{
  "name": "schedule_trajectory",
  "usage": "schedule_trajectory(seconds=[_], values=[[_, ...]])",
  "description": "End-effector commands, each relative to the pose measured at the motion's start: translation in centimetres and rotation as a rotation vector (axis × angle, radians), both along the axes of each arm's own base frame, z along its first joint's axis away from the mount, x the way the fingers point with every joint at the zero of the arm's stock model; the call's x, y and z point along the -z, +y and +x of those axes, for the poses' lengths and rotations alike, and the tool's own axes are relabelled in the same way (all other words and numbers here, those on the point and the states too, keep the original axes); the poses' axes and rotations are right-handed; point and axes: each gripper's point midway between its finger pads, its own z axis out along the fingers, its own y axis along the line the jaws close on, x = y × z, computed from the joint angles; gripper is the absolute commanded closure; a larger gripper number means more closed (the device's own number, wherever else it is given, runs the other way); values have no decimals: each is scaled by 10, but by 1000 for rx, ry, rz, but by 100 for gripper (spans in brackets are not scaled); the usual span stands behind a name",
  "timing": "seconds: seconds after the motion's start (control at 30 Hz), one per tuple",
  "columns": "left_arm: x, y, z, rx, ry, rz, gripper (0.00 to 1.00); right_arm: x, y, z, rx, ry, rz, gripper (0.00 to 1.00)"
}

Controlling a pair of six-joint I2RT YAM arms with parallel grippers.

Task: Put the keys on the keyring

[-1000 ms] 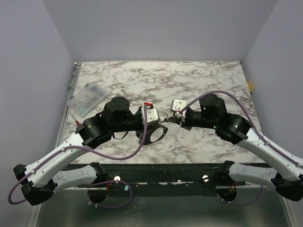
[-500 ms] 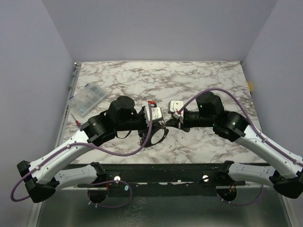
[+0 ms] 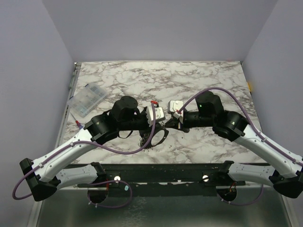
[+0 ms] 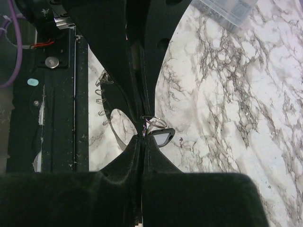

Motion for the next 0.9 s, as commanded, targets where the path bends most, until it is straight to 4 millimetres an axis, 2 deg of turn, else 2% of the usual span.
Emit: schedule_trajectory(seconds=[0.0, 0.27, 0.87], values=[[-2, -1, 1, -8, 4, -16, 100, -9, 7, 0, -13, 15, 31, 100], [-2, 1, -2, 2, -1, -24, 100, -6, 11, 11, 37, 22, 28, 100], [1, 1, -5, 14, -2, -30, 100, -3, 14, 21, 97, 57, 16, 100]])
